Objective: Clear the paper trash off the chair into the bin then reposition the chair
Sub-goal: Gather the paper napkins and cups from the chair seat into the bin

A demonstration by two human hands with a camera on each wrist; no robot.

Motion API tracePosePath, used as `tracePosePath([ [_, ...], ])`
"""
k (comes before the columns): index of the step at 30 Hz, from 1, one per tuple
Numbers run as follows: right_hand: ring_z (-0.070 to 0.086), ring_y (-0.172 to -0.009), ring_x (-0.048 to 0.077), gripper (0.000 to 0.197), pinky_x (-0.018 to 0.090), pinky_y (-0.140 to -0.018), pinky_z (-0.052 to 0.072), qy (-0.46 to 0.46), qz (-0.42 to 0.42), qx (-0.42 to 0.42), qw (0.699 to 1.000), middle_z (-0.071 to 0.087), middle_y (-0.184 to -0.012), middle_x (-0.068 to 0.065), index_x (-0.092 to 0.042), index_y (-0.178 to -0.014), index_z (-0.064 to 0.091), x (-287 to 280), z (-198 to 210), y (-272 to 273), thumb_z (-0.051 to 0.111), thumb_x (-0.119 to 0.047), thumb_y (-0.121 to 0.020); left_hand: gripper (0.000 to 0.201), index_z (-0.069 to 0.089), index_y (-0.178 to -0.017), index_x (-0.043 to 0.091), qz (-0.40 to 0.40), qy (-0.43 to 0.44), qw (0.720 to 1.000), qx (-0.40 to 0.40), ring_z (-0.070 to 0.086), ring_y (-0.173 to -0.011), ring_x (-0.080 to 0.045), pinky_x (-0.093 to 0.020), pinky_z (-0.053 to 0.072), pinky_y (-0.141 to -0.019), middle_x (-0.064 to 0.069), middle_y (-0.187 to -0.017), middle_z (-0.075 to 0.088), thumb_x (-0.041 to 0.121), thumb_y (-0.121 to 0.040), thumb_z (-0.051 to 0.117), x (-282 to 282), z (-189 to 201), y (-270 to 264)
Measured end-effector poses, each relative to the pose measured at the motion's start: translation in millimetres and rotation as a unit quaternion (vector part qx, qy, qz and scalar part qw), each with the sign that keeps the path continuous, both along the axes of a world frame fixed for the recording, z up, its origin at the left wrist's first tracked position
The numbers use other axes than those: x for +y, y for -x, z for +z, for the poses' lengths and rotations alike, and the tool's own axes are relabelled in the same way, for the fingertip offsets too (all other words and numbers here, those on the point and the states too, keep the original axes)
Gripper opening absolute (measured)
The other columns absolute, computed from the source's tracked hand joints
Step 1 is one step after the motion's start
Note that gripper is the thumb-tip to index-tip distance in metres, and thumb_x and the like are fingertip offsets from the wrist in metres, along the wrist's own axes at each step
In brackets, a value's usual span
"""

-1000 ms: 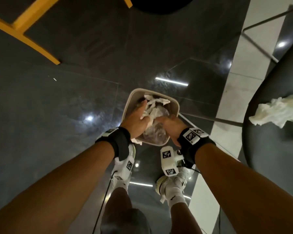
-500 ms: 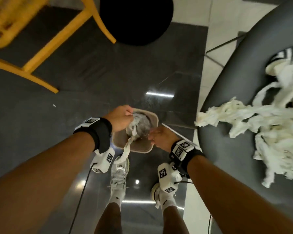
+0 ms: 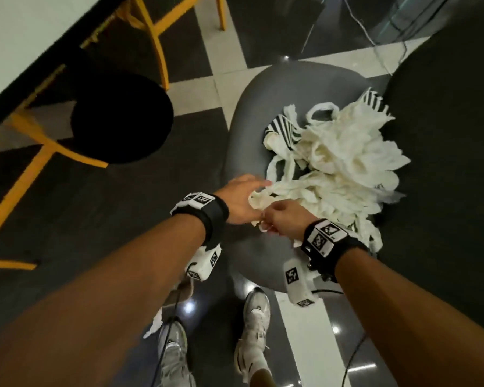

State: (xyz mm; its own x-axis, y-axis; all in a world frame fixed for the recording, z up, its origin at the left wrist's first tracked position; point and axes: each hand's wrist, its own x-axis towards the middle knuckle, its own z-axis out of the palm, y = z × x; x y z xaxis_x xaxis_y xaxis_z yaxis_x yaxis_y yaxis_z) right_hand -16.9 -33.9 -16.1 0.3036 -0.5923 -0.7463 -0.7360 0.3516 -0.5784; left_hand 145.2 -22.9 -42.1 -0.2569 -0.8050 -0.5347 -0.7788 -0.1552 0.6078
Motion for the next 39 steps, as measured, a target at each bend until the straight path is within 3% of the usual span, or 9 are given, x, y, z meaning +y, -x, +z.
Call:
tracePosePath([
  [5,0.073,-0.083,0.024,0.022,0.041,-0.084,0.059,0.045,0.043,0.1,0.993,0.076,-0.087,0.003,-0.02,-0.081,0.067,-10.6,-11.1,78.6,0.054,-0.037,-0.083,0.07,0.041,-0.147,0.034,-0.106,-0.036,0.986,-0.126,0.028,-0.138,-0.031,-0.046,0.038,-0.111,0.001,-0.157,0.026,0.016,-0.084,0.063,13.4,-32.0,33.9],
  [8,0.071,-0.087,0.023,0.021,0.042,-0.084,0.059,0.073,0.055,0.105,0.99,0.074,-0.094,0.001,-0.021,-0.088,0.067,-9.3,-16.1,107.0,0.054,-0.037,-0.085,0.028,0.063,-0.113,0.012,-0.055,0.002,0.992,-0.114,0.052,-0.114,-0.033,-0.044,0.048,-0.094,-0.008,-0.121,0.054,0.004,-0.087,0.054,6.1,-34.7,38.5],
  [12,0.067,-0.085,0.019,0.018,0.029,-0.071,0.053,0.126,0.045,0.087,0.987,0.071,-0.088,-0.004,-0.021,-0.09,0.067,-11.6,-13.5,122.5,0.057,-0.036,-0.09,0.021,0.06,-0.088,0.011,0.026,0.071,0.993,-0.088,0.06,-0.095,-0.032,-0.033,0.042,-0.074,-0.009,-0.097,0.061,-0.004,-0.085,0.045,-14.6,-19.6,48.3],
  [17,0.06,-0.084,0.014,0.017,0.032,-0.072,0.052,0.362,0.021,0.096,0.927,0.063,-0.091,-0.009,-0.026,-0.096,0.06,-43.5,15.4,131.1,0.059,-0.041,-0.088,0.021,0.051,-0.075,0.017,0.131,0.117,0.984,-0.027,0.057,-0.072,-0.027,-0.033,0.046,-0.063,-0.005,-0.078,0.063,0.005,-0.089,0.041,-36.7,3.8,65.9],
  [22,0.05,-0.119,0.032,0.077,0.048,-0.1,0.044,0.421,0.101,0.248,0.867,0.056,-0.134,0.004,-0.026,-0.144,0.034,-97.0,24.8,136.6,0.074,-0.04,-0.08,0.022,0.047,-0.067,0.025,0.195,0.137,0.971,0.012,0.054,-0.06,-0.012,-0.025,0.038,-0.054,0.01,-0.066,0.058,0.031,-0.085,0.058,-37.2,24.8,68.4],
  [25,0.054,-0.106,0.033,0.038,0.048,-0.094,0.038,0.399,0.192,0.308,0.842,0.068,-0.11,0.004,-0.028,-0.13,0.055,-106.4,20.9,135.0,0.054,-0.03,-0.092,0.012,0.055,-0.081,0.028,0.198,0.146,0.969,0.02,0.062,-0.074,-0.006,-0.018,0.042,-0.061,0.013,-0.081,0.065,0.032,-0.083,0.067,-42.0,33.9,59.6],
  [30,0.047,-0.09,0.027,0.024,0.046,-0.086,0.039,0.503,0.084,0.241,0.826,0.052,-0.089,0.004,-0.016,-0.081,0.054,-89.8,40.5,119.5,0.041,-0.035,-0.087,0.011,0.053,-0.088,0.022,0.23,0.161,0.959,0.028,0.06,-0.077,-0.019,-0.027,0.044,-0.068,0.003,-0.085,0.064,0.014,-0.083,0.058,-38.0,32.1,47.4],
  [36,0.047,-0.059,0.013,0.023,0.028,-0.054,0.033,0.436,-0.043,0.049,0.898,0.05,-0.069,-0.004,-0.015,-0.09,0.04,-75.2,61.1,84.6,0.049,-0.035,-0.097,0.021,0.05,-0.077,0.026,0.297,0.147,0.94,0.084,0.056,-0.067,-0.004,-0.013,0.038,-0.058,0.01,-0.076,0.06,0.005,-0.079,0.055,-22.3,30.3,37.9],
  [39,0.053,-0.058,0.013,0.019,0.025,-0.052,0.039,0.41,-0.105,-0.033,0.905,0.055,-0.072,-0.006,-0.013,-0.112,0.042,-64.3,62.6,70.6,0.051,-0.021,-0.098,0.015,0.054,-0.082,0.02,0.324,0.13,0.932,0.097,0.059,-0.071,-0.012,-0.021,0.045,-0.064,0.007,-0.078,0.06,0.005,-0.079,0.055,-13.8,28.3,31.0],
])
